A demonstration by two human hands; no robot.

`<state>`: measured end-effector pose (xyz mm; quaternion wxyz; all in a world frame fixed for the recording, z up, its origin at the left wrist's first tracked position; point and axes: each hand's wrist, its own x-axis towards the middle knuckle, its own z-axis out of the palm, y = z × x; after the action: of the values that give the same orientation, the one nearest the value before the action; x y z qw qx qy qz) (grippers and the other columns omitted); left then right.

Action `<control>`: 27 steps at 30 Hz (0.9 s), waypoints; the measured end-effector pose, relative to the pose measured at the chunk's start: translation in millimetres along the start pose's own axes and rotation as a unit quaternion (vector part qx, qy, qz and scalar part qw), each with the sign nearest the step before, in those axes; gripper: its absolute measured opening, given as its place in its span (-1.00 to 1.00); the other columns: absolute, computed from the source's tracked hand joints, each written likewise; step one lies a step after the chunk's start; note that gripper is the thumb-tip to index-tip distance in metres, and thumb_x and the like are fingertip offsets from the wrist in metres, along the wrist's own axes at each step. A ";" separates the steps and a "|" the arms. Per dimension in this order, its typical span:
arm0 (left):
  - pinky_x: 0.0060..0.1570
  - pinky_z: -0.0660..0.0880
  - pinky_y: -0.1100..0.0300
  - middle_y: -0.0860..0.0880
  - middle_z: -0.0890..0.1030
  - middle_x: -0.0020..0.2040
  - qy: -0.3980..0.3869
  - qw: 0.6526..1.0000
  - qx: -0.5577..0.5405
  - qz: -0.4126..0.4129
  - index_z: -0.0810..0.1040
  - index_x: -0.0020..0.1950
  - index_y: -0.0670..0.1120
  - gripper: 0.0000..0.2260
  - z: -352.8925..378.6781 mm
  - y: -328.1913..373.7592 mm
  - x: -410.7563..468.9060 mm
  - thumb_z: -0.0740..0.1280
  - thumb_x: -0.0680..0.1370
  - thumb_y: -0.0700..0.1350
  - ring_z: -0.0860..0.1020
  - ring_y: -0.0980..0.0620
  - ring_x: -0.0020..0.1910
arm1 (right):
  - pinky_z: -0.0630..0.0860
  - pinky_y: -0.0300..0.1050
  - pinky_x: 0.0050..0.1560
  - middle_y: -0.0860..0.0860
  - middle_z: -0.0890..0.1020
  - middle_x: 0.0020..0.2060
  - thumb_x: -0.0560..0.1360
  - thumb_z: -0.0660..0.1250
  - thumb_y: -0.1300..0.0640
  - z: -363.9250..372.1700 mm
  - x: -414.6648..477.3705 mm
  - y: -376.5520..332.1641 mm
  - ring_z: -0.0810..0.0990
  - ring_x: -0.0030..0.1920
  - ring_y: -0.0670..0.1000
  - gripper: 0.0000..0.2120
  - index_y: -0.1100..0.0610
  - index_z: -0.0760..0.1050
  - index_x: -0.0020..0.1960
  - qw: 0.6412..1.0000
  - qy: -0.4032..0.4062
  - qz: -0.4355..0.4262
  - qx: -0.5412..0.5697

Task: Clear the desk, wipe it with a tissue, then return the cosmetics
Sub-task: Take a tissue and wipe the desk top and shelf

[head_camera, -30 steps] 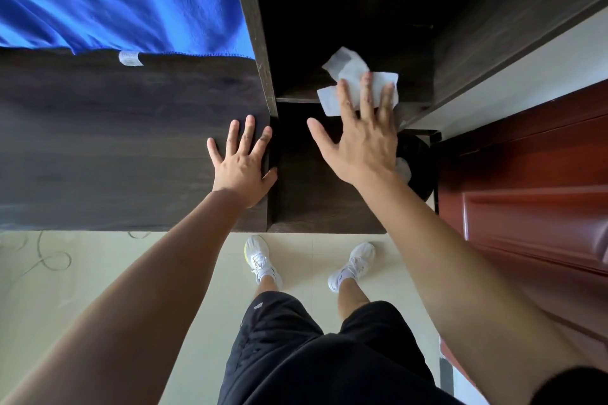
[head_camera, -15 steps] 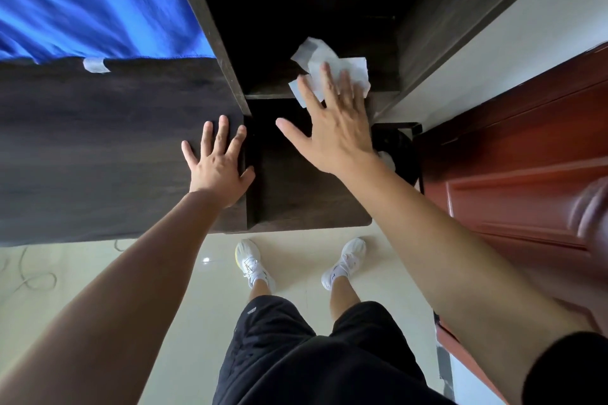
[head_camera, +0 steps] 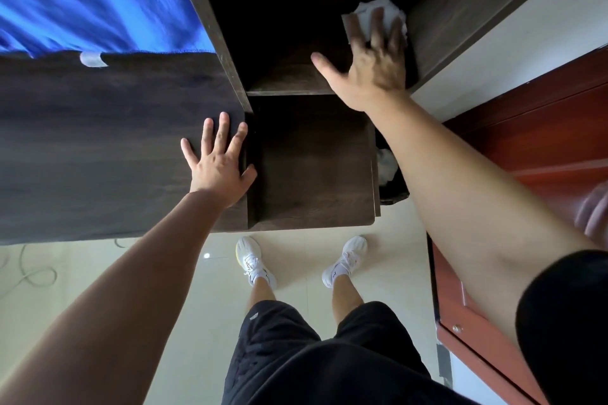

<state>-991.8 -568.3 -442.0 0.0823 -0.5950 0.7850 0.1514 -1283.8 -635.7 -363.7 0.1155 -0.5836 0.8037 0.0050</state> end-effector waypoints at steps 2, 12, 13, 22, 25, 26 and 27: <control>0.43 -0.14 -0.42 -0.01 -0.13 0.64 0.000 1.000 -0.004 -0.001 -0.01 0.61 0.11 -0.29 0.3 0.5 -1.0 0.25 0.55 0.15 -0.17 -0.11 0.60 | -0.12 0.31 0.56 0.13 -0.07 0.63 0.43 -0.14 -0.59 5.2 -14.5 -8.1 -0.15 0.58 0.36 -0.11 -0.14 -0.02 0.62 1.000 0.015 -0.011 0.015; 0.41 -0.13 -0.43 -0.02 -0.10 0.64 0.007 1.000 -0.015 0.001 0.02 0.60 0.11 -0.29 2.6 -0.8 -0.9 0.28 0.53 0.14 -0.17 -0.11 0.60 | 0.19 0.20 0.52 0.10 0.10 0.61 0.44 -0.04 -0.57 -4.3 -16.2 15.9 0.02 0.60 0.24 -0.10 -0.01 0.19 0.56 0.999 0.032 -0.010 0.025; 0.41 -0.14 -0.43 -0.02 -0.10 0.64 0.009 1.000 -0.015 0.001 0.01 0.60 0.11 -0.29 3.7 -1.0 -1.0 0.28 0.53 0.14 -0.17 -0.11 0.60 | 0.28 0.18 0.47 0.13 0.15 0.58 0.42 -0.02 -0.58 -6.5 -7.2 13.1 0.10 0.57 0.24 -0.09 0.03 0.24 0.53 0.999 0.038 -0.012 0.024; 0.41 -0.17 -0.43 0.01 -0.13 0.63 0.010 1.000 -0.020 0.006 -0.03 0.60 0.13 -0.29 8.1 -4.0 -0.2 0.25 0.53 0.15 -0.18 -0.09 0.59 | -0.01 0.23 0.57 0.24 0.11 0.58 0.36 -0.04 -0.64 2.7 -21.3 -28.9 -0.02 0.58 0.34 0.11 0.16 0.10 0.60 0.999 0.044 -0.017 0.014; 0.42 -0.17 -0.43 0.01 -0.14 0.63 0.006 1.000 -0.021 0.003 -0.03 0.60 0.12 -0.29 6.5 -2.9 -0.4 0.24 0.53 0.15 -0.19 -0.09 0.59 | -0.04 0.26 0.57 0.17 0.06 0.61 0.37 -0.02 -0.61 13.3 -52.5 -63.3 -0.09 0.58 0.36 0.08 0.13 0.08 0.62 0.995 0.026 -0.093 0.012; 0.42 -0.17 -0.43 0.01 -0.15 0.63 0.005 1.000 -0.020 0.001 -0.03 0.61 0.13 -0.29 6.0 -2.7 -0.9 0.24 0.53 0.15 -0.20 -0.08 0.59 | -0.05 0.26 0.57 0.16 0.05 0.61 0.38 -0.02 -0.61 15.7 -60.2 -72.1 -0.10 0.58 0.35 0.07 0.12 0.07 0.62 0.994 0.019 -0.112 0.005; 0.42 -0.17 -0.42 0.01 -0.15 0.63 0.003 1.000 -0.020 0.001 -0.04 0.61 0.13 -0.29 5.5 -2.8 -0.9 0.24 0.53 0.15 -0.20 -0.08 0.59 | -0.05 0.24 0.57 0.15 0.05 0.62 0.38 -0.03 -0.61 16.8 -64.4 -75.5 -0.10 0.59 0.34 0.07 0.11 0.08 0.62 0.992 0.014 -0.126 -0.002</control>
<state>-989.1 -566.4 -447.3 0.0681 -0.5961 0.7828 0.1653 -1191.0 -597.1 -358.1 0.1029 -0.6809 0.7250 -0.0158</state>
